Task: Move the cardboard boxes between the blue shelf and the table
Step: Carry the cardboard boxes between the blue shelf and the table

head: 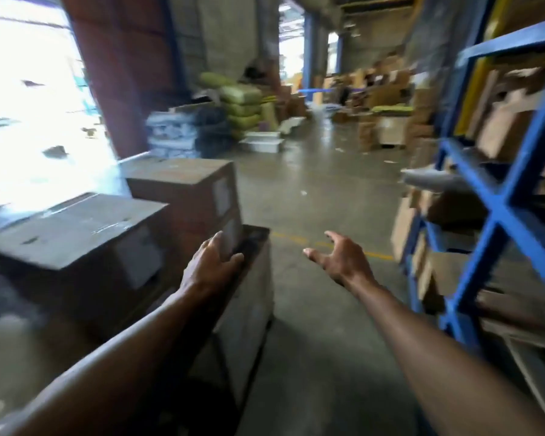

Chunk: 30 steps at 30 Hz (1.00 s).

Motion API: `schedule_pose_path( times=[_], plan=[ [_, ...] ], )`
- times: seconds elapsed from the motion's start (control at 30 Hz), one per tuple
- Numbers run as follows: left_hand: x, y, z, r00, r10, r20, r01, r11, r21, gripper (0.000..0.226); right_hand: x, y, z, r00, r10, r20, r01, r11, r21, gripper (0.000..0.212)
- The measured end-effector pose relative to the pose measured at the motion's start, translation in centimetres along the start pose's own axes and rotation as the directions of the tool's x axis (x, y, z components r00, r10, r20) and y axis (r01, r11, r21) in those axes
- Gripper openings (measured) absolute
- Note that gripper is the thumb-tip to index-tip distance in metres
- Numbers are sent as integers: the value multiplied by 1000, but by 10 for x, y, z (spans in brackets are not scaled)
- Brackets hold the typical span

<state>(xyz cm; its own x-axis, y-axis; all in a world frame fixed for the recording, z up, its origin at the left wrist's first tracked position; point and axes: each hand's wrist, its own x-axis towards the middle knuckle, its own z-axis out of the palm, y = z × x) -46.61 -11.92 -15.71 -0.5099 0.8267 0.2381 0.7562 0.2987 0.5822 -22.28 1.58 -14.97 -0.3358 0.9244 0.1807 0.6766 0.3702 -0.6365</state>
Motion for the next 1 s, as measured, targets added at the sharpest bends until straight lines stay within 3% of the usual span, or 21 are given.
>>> schedule_pose_path(
  times=[0.1, 0.27, 0.5, 0.77, 0.9, 1.0],
  plan=[
    [-42, -51, -46, 985, -155, -74, 159, 986, 49, 95, -11, -52, 43, 988, -97, 119, 94, 995, 34, 86],
    [-100, -128, -111, 909, -337, -245, 358, 933, 45, 76, -35, -131, 108, 918, -264, 297, 249, 965, 88, 83],
    [-171, -212, -172, 771, -516, -374, 567, 823, 34, 74, -65, -220, 189, 771, -422, 477, 398, 904, 157, 81],
    [-249, -320, -189, 576, -753, -318, 750, 642, -159, 84, -126, -276, 309, 564, -487, 667, 517, 838, 174, 66],
    [-287, -360, -171, 497, -836, -231, 782, 547, -298, 73, -137, -281, 373, 546, -437, 714, 497, 856, 143, 71],
    [-302, -371, -147, 490, -860, -143, 782, 506, -363, 87, -140, -274, 402, 563, -425, 709, 492, 862, 126, 82]
  ],
)
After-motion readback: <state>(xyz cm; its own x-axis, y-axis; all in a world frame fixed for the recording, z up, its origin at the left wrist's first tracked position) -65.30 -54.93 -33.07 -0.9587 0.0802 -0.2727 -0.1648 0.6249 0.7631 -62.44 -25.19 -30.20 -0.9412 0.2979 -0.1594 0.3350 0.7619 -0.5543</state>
